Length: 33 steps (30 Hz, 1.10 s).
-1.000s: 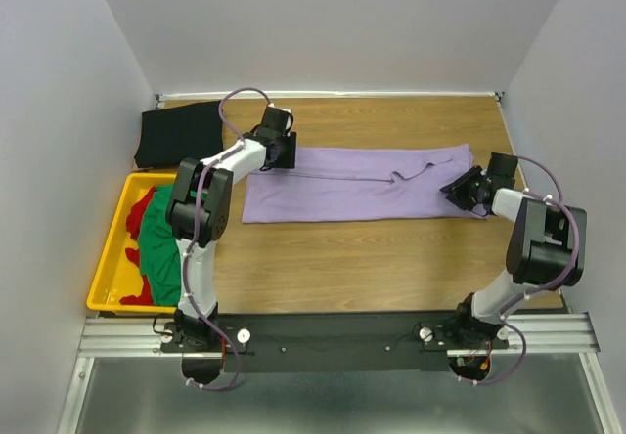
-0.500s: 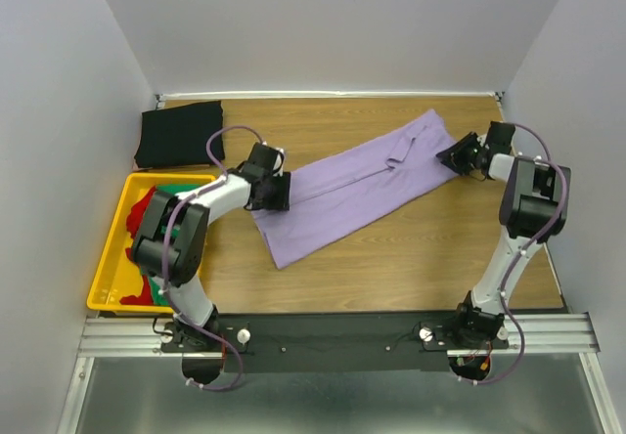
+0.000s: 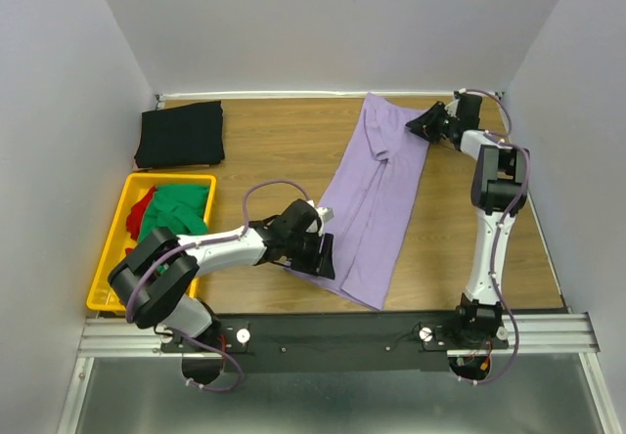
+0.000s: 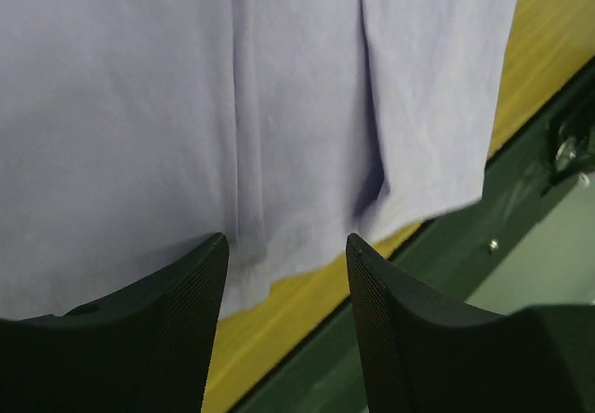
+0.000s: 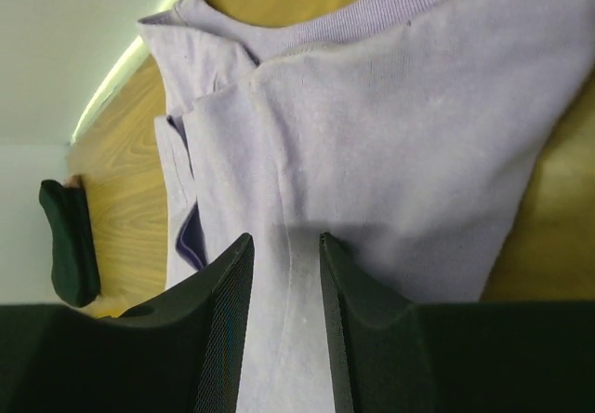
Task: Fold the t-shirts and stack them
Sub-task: Fold the tshirt
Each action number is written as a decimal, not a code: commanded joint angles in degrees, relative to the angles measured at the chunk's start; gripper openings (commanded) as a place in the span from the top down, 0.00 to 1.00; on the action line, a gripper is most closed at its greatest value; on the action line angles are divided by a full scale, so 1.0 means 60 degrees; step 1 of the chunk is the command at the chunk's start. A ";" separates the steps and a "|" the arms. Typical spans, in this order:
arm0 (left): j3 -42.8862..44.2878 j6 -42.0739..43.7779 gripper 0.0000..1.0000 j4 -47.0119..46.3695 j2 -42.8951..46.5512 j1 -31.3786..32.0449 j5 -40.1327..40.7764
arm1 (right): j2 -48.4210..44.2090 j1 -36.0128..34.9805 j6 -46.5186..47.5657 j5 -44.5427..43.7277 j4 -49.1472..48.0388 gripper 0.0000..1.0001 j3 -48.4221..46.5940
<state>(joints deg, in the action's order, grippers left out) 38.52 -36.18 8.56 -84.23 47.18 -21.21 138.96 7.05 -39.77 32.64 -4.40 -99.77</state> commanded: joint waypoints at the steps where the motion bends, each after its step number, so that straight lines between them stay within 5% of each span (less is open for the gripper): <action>1: 0.0346 -0.0912 0.38 0.0346 0.0004 0.0383 -0.0654 | 0.0981 -0.0252 0.0110 0.0447 0.0719 0.58 -0.1051; 5: 0.0888 -0.1205 0.36 0.0478 0.0560 0.0472 -0.0158 | 0.0308 -0.0267 0.0241 0.0668 0.0705 0.55 -0.1186; 10: 0.1679 -0.1425 0.34 0.1488 0.1483 0.0472 0.1907 | -0.2383 -0.0281 0.0710 0.0244 0.1056 0.52 0.0426; 14: 0.1680 -0.1644 0.34 0.1971 0.2039 0.0457 0.2874 | -0.4625 -0.0807 0.0768 0.0214 0.1144 0.52 0.3638; 20: 0.1285 -0.1981 0.34 0.2821 0.3342 0.0355 0.4500 | -0.8093 -0.3266 0.0346 -0.1058 0.1349 0.52 0.7438; 24: 0.0847 -0.2362 0.33 0.3494 0.4323 0.0282 0.5525 | -0.8628 -0.5504 -0.0577 -0.1355 0.1204 0.52 0.8760; 33: 0.0420 -0.2583 0.33 0.4008 0.4619 0.0252 0.5440 | -0.6755 -0.8146 -0.0887 -0.1705 0.1129 0.52 0.7971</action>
<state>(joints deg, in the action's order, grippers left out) 41.82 -50.43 29.74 -56.62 48.86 8.99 94.72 -38.98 -43.72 25.65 2.63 -49.08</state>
